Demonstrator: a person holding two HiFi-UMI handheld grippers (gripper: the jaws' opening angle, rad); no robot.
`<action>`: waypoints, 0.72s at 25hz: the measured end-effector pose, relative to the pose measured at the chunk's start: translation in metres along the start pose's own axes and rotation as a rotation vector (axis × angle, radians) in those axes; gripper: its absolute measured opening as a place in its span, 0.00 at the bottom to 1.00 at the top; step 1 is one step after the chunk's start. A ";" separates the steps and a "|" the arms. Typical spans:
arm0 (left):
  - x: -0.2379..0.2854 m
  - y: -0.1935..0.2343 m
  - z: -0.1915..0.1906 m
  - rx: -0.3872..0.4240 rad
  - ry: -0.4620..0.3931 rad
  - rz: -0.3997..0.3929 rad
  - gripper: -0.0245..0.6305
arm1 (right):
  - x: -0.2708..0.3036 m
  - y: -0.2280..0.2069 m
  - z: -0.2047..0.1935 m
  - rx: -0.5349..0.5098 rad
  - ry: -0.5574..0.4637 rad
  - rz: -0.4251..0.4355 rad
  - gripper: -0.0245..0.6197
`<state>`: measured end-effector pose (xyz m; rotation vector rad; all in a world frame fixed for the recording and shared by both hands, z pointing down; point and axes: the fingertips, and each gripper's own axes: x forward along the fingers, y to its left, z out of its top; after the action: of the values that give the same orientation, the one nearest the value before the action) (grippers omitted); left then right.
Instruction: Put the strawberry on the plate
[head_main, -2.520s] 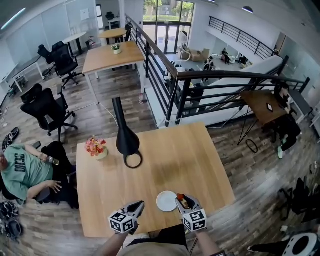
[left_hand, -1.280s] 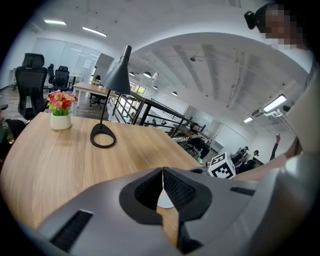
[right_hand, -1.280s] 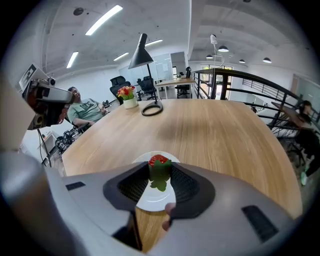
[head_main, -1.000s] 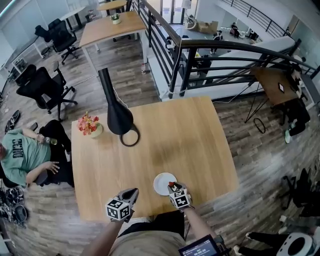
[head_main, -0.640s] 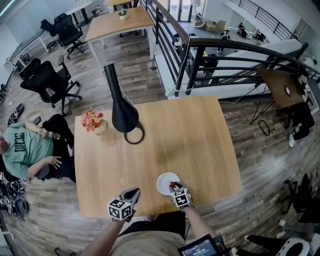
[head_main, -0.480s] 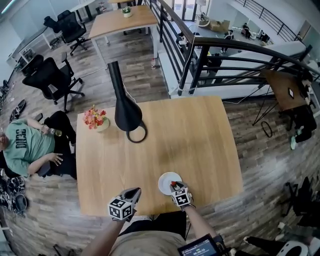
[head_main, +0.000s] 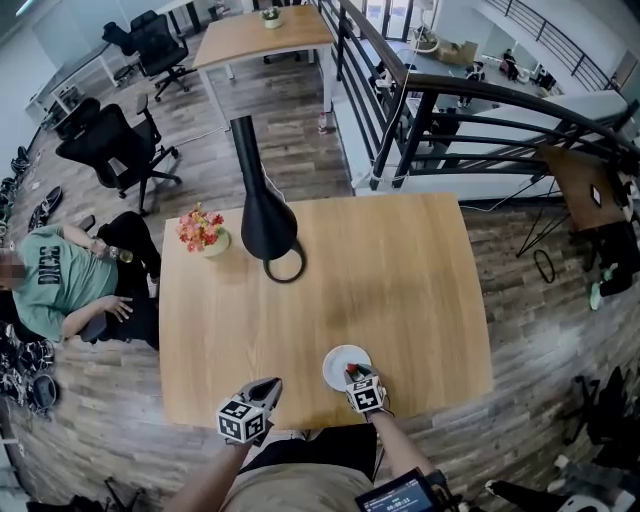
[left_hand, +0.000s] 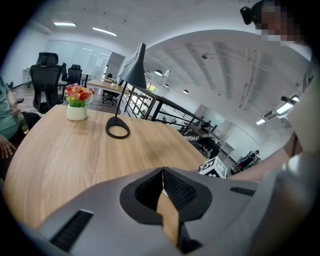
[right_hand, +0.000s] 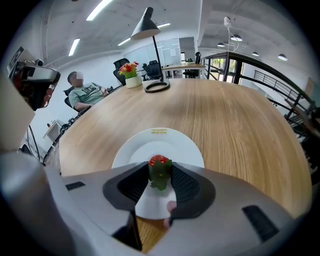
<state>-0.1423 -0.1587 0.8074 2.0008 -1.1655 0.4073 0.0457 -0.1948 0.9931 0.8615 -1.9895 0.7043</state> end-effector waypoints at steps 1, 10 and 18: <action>-0.001 0.000 -0.001 -0.002 -0.001 0.004 0.04 | 0.000 0.000 -0.002 -0.005 0.003 0.001 0.26; -0.019 -0.009 -0.003 -0.002 -0.024 0.006 0.04 | -0.019 0.005 0.019 0.036 -0.100 0.009 0.40; -0.066 -0.030 0.018 0.061 -0.185 -0.022 0.04 | -0.099 0.020 0.059 0.115 -0.326 -0.026 0.40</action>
<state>-0.1535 -0.1239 0.7420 2.1382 -1.2549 0.2530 0.0433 -0.1951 0.8759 1.1276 -2.2363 0.7039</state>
